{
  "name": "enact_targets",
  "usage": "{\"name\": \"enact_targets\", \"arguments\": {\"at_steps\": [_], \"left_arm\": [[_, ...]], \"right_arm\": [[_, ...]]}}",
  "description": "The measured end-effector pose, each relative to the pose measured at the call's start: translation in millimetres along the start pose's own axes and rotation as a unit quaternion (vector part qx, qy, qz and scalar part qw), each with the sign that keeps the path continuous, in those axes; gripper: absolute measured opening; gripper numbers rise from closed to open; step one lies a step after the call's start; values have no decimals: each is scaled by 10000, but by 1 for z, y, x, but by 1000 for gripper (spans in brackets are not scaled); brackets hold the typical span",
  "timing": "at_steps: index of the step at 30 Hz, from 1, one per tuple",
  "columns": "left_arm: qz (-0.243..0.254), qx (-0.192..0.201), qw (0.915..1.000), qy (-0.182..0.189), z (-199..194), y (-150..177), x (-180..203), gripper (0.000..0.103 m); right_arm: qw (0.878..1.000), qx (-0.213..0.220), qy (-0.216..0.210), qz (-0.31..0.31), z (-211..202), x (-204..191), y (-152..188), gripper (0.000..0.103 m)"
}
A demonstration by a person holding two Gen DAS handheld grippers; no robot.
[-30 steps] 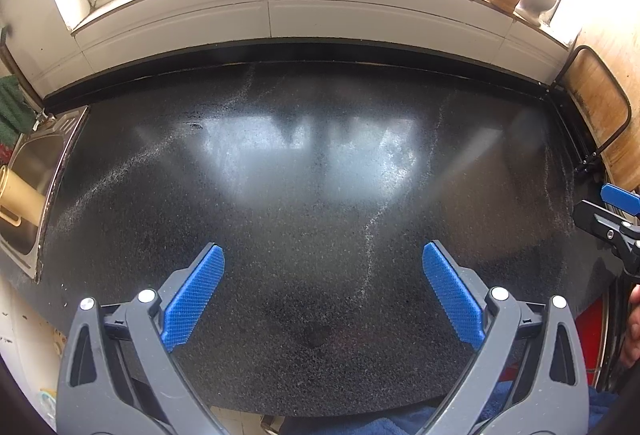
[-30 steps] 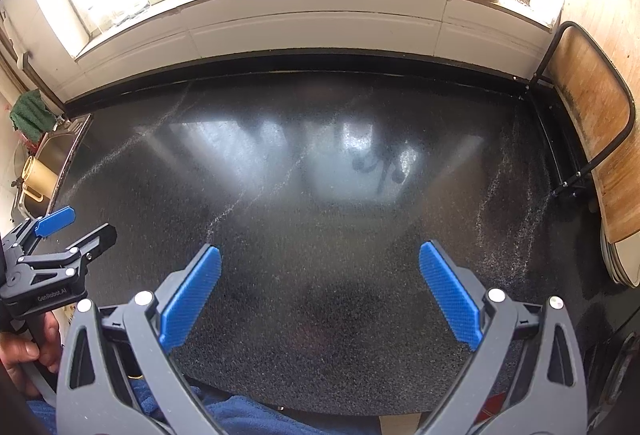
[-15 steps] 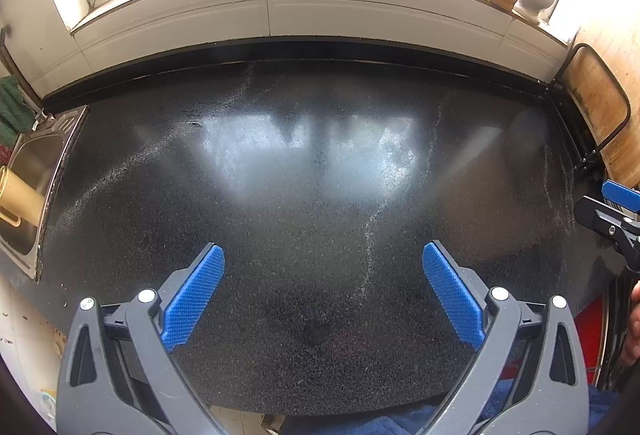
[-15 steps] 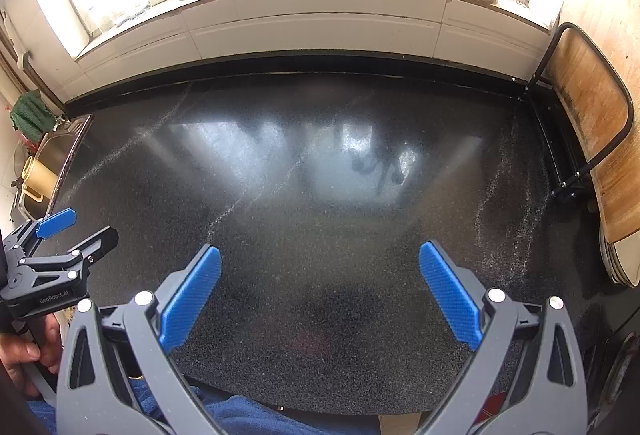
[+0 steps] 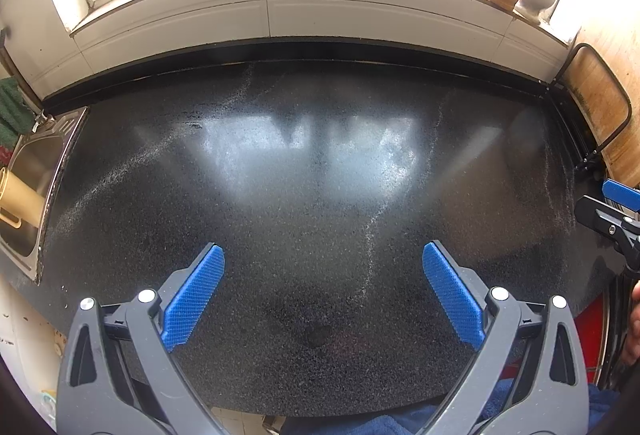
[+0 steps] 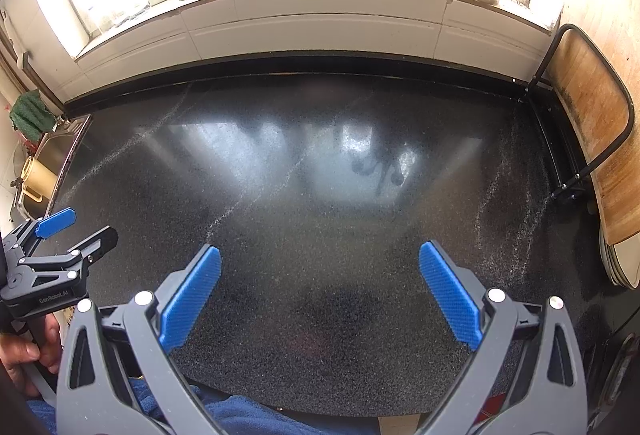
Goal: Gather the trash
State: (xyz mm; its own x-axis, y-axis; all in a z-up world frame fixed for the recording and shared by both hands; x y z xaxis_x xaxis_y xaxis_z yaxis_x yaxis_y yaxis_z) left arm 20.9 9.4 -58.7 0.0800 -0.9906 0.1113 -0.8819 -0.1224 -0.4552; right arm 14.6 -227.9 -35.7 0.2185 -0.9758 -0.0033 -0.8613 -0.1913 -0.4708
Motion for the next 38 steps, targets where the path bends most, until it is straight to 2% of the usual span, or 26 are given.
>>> {"name": "enact_targets", "arguments": {"at_steps": [19, 28, 38], "left_arm": [[25, -79, 10000, -35, 8, -4, 0, 97], [109, 79, 9999, -3, 8, -8, 4, 97], [6, -83, 9999, 56, 25, -16, 2, 97]], "right_arm": [[10000, -34, -8, -5, 7, 4, -7, 96], [10000, -47, -17, 48, 13, 10, -11, 96], [10000, -90, 11, 25, 29, 17, -17, 96]]}}
Point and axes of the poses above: each gripper's, at about its wrist camera, not at the fingertips, and z roughly the way its jaws point, x to its right, y to its underside, the point moved 4 cm from there along z, roughly the way its jaws point, and after that the axes turned 10 degrees about -z, right-handed, at the moved point
